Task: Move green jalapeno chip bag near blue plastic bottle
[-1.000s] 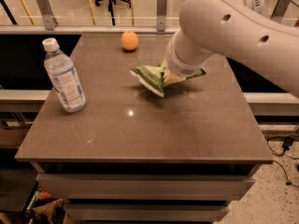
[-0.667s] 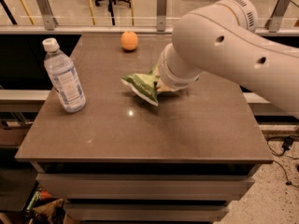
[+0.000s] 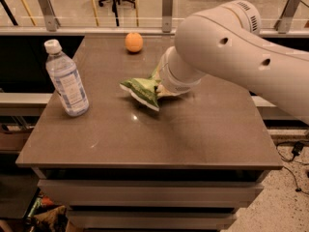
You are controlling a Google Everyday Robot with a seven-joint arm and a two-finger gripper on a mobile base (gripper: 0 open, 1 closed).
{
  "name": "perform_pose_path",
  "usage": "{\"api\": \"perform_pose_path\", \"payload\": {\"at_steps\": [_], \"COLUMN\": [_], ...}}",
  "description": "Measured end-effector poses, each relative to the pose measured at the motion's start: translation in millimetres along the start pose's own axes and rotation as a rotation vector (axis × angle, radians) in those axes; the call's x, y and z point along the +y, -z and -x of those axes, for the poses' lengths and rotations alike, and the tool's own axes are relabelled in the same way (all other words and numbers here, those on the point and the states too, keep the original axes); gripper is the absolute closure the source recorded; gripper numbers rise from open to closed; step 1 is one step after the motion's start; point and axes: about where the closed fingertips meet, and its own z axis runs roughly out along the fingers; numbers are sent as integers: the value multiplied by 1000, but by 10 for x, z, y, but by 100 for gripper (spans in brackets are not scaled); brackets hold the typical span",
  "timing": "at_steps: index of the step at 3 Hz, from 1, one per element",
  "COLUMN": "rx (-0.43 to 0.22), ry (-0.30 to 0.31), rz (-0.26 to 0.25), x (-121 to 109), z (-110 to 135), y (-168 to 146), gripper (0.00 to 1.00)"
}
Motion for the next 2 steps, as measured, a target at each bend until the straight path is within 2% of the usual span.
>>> {"api": "perform_pose_path", "payload": {"at_steps": [2], "rx": [-73], "ry": [20], "rz": [31], "x": [85], "z": [335], "y": [-106], "gripper": [100]}}
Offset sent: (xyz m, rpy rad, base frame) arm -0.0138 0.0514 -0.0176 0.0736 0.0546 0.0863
